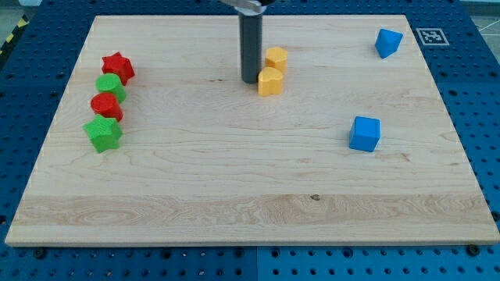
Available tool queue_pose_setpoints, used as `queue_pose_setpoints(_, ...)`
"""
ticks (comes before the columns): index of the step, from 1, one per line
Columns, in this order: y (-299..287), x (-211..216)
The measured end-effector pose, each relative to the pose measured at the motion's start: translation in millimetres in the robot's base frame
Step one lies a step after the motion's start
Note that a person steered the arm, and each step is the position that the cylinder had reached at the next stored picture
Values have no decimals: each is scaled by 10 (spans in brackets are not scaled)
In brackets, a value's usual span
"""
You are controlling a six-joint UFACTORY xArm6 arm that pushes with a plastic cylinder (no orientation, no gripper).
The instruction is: Slide the blue cube towards left
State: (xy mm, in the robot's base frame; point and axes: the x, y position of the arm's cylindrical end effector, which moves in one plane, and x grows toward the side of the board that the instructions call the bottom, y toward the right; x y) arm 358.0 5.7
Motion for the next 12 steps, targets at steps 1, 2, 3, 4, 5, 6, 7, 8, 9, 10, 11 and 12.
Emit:
queue_pose_setpoints(1, 3, 0)
queue_pose_setpoints(2, 4, 0)
queue_pose_setpoints(3, 3, 47)
queue_pose_setpoints(4, -65, 742)
queue_pose_setpoints(5, -20, 1302)
queue_pose_setpoints(6, 370, 1605)
queue_pose_setpoints(7, 1100, 1606)
queue_pose_setpoints(8, 2014, 1591)
queue_pose_setpoints(9, 2450, 1553)
queue_pose_setpoints(10, 2499, 1511)
queue_pose_setpoints(11, 2346, 1452)
queue_pose_setpoints(12, 2113, 1452)
